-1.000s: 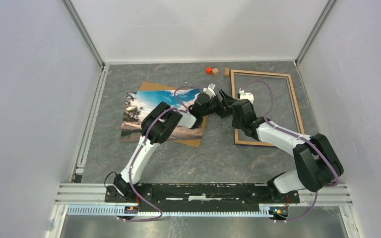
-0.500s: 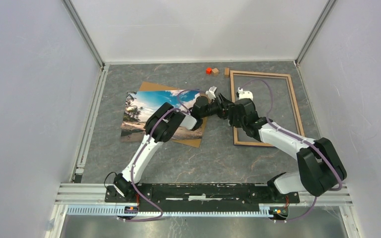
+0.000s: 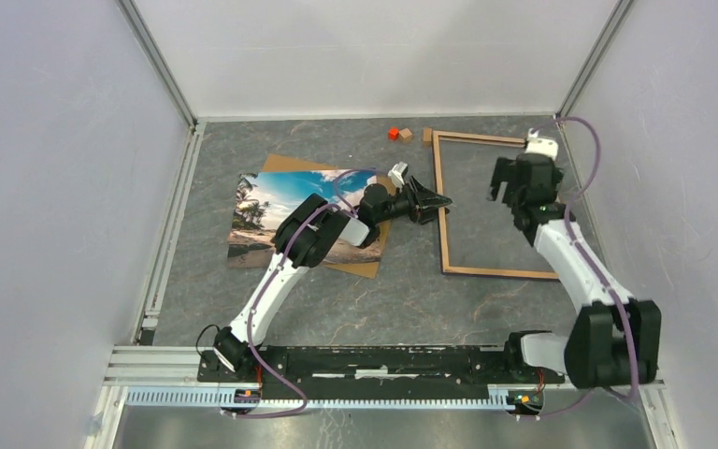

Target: Put the photo into the frame

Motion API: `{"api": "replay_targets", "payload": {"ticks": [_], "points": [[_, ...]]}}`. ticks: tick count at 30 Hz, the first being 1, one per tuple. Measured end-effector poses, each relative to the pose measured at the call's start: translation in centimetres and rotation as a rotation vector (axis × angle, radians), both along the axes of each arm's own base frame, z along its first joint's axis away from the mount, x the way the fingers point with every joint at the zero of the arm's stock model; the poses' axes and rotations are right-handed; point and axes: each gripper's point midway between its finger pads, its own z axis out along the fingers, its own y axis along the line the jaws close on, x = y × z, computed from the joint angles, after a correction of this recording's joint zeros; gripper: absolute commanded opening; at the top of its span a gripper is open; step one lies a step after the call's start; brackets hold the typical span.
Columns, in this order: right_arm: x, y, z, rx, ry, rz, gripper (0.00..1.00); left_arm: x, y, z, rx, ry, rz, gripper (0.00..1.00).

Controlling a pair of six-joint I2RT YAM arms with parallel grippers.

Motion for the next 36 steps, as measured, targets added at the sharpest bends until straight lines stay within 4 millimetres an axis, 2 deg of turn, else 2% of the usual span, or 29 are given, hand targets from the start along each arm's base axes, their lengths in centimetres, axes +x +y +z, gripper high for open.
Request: {"api": "replay_targets", "payload": {"ticks": [3,10,11,16,24,28,36], "points": [[2.2,-4.8,-0.8,0.0,0.064,-0.108,0.98,0.0,0.2,0.6,-0.021,-0.023,-0.005,0.59],[6.4,-10.4,-3.7,0.059,0.187,-0.178,0.98,-0.2,0.9,1.0,-0.075,-0.019,-0.02,0.58],[7.0,-11.7,-4.5,0.074,0.206,-0.196,0.98,-0.2,0.9,1.2,-0.08,-0.025,-0.022,0.58],[7.9,-14.4,-7.0,0.089,0.282,-0.213,0.98,-0.5,0.9,1.5,-0.098,-0.03,-0.04,0.56],[9.4,-14.9,-10.2,0.102,0.369,-0.163,0.98,-0.5,0.9,2.1,-0.128,-0.048,-0.049,0.53],[9.4,-15.1,-10.6,0.129,0.373,-0.149,0.98,-0.6,0.9,2.2,-0.135,-0.051,-0.051,0.52],[8.7,-17.3,-10.7,0.172,0.358,-0.188,0.98,-0.4,1.0,2.8,-0.162,-0.051,-0.06,0.51]]}}
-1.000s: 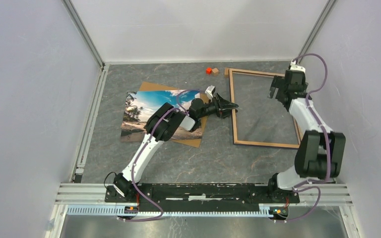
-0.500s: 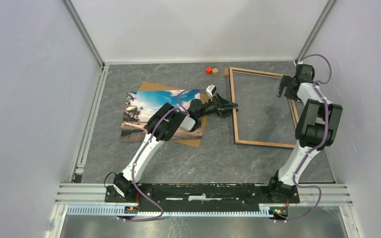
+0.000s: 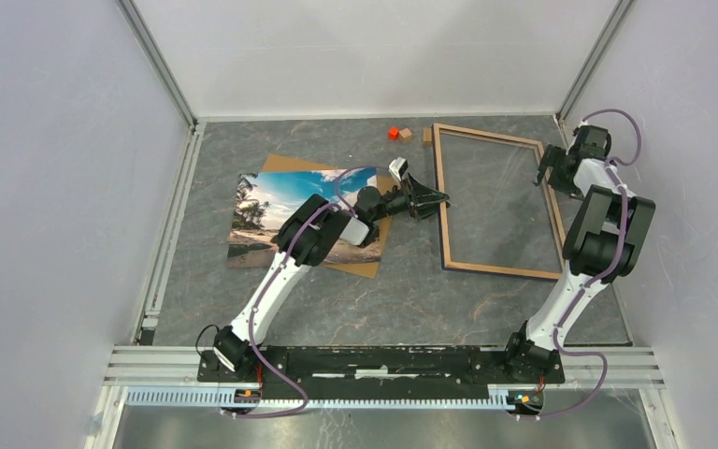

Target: Put the photo into the frame

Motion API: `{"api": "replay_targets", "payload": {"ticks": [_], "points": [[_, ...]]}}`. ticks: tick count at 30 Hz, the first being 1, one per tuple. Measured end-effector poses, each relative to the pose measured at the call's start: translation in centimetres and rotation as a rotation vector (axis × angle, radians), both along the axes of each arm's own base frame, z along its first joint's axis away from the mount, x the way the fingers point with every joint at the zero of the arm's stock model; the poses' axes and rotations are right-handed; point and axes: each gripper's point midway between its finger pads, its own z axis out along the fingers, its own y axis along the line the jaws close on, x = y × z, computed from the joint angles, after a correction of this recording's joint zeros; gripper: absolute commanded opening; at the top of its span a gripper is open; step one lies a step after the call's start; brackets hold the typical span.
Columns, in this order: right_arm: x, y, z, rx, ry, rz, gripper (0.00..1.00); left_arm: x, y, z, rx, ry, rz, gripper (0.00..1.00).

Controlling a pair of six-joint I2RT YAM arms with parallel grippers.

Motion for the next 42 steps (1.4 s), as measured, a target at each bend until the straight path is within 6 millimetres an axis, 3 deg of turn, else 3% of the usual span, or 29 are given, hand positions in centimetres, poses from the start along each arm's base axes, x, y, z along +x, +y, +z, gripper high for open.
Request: {"api": "replay_targets", "payload": {"ticks": [5,10,19,27,33,42], "points": [[0.2,-0.2,-0.6,0.041,-0.007,0.003,0.98,0.3,0.0,0.7,-0.025,-0.01,-0.003,0.49],[0.6,0.1,-1.5,0.074,-0.002,0.017,0.98,0.2,0.0,0.9,-0.031,-0.022,-0.015,0.55],[0.5,-0.4,-1.5,0.083,-0.009,0.001,0.98,-0.1,0.0,1.2,-0.033,-0.045,-0.045,0.66],[0.1,-1.3,-1.3,0.081,-0.012,-0.023,0.98,0.2,0.1,1.3,-0.037,-0.052,-0.043,0.68],[-0.2,-0.4,0.2,0.099,-0.063,-0.02,0.98,0.4,0.5,0.7,-0.024,-0.035,-0.035,0.7],[-1.7,2.5,3.7,0.115,-0.171,0.005,0.98,1.5,2.1,-0.7,0.028,0.005,0.012,0.73]]}}
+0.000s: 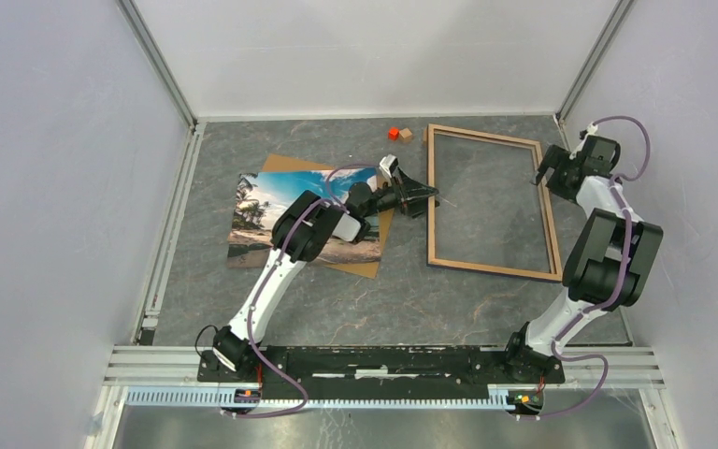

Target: Put the photo into the frame

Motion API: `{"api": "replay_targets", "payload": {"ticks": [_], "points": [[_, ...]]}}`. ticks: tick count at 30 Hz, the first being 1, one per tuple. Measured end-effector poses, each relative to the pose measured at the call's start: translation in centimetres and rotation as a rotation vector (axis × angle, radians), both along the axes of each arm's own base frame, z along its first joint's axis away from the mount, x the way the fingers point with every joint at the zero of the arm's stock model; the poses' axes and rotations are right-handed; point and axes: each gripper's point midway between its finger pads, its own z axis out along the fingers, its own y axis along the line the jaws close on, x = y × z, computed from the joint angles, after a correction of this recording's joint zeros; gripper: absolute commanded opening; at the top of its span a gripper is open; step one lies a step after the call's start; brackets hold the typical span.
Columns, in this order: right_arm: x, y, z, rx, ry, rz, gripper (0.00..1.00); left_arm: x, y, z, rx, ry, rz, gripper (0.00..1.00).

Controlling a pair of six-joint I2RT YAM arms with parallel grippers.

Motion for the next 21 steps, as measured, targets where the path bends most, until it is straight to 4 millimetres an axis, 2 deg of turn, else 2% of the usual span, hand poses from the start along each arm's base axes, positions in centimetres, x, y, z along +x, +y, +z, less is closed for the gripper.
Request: {"api": "replay_targets", "payload": {"ticks": [6,13,17,21], "points": [[-2.8,2.8,-1.8,0.07,0.018,0.009,0.96,0.8,0.7,-0.3,0.02,-0.019,0.025,0.61],[-5.2,3.5,-1.7,0.07,-0.003,-0.028,0.95,1.2,1.8,-3.1,0.167,0.01,0.089,0.59],[-5.5,4.3,-2.3,0.081,0.003,-0.012,0.93,1.5,2.1,-3.5,0.222,-0.006,0.114,0.58],[-5.1,6.5,-2.5,0.074,0.015,0.053,0.94,1.5,2.1,-3.6,0.235,-0.02,0.117,0.56]]}}
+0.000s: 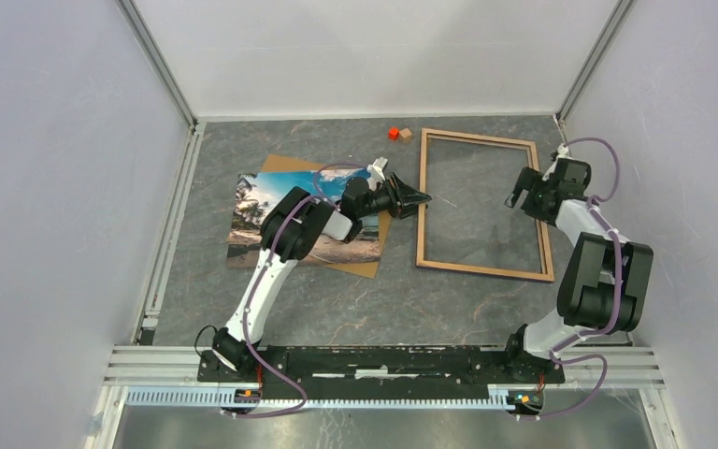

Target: Put the photo into the frame

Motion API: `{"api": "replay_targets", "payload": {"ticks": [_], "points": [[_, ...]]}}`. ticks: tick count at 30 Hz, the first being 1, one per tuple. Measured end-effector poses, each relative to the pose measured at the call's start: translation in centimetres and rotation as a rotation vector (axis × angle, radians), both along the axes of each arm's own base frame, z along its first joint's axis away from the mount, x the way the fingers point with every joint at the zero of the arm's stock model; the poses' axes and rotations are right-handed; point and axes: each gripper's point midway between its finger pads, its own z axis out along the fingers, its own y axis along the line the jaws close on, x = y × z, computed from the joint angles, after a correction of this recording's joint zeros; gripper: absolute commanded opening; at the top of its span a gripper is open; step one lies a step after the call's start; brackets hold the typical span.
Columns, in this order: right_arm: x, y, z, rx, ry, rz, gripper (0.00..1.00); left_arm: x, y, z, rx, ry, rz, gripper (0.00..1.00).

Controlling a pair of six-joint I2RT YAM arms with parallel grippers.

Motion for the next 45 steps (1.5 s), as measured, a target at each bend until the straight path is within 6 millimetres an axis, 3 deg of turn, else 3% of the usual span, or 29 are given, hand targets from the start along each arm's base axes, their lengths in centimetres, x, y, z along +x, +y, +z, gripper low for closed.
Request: {"api": "replay_targets", "payload": {"ticks": [6,9,11,13,17,22,27,33,35,37,41,42,45], "points": [[0.1,2.6,0.0,0.017,0.008,0.077,0.94,-0.5,0.0,0.5,0.005,-0.036,-0.009,0.54],[0.3,3.8,1.2,0.047,-0.028,0.111,0.94,-0.9,-0.4,1.9,-0.01,-0.059,-0.018,0.53],[0.4,5.8,2.6,0.062,-0.064,0.166,0.94,-1.2,-0.9,2.9,-0.022,-0.075,-0.028,0.52],[0.0,9.2,4.2,0.083,-0.109,0.269,0.94,-1.8,-1.6,3.6,-0.028,-0.084,-0.042,0.51],[-3.4,15.6,5.4,0.109,-0.138,0.486,0.94,-2.8,-2.6,3.8,-0.025,-0.077,-0.065,0.51],[-8.6,20.8,4.4,0.126,-0.106,0.689,0.93,-3.7,-3.0,3.7,0.003,-0.046,-0.077,0.5],[-10.8,22.3,2.6,0.087,-0.053,0.741,0.87,-4.0,-2.6,4.1,0.023,-0.029,-0.063,0.5],[-11.2,23.3,1.6,0.065,-0.051,0.713,0.73,-4.6,-2.8,5.0,0.05,-0.025,-0.059,0.5],[-11.3,23.3,1.2,0.073,-0.053,0.683,0.59,-4.7,-3.0,5.4,0.047,-0.03,-0.058,0.52],[-11.4,23.2,0.8,0.086,-0.057,0.652,0.36,-4.9,-3.1,5.6,0.049,-0.029,-0.059,0.56],[-11.8,22.5,0.0,0.121,-0.049,0.537,0.05,-5.4,-2.9,5.4,0.083,-0.021,-0.061,0.71],[-11.8,22.1,-0.1,0.101,-0.056,0.543,0.0,-5.8,-2.5,5.3,0.101,-0.016,-0.062,0.74],[-11.5,21.9,0.7,0.082,-0.096,0.531,0.0,-6.4,-1.2,5.9,0.122,-0.022,-0.054,0.78]]}}
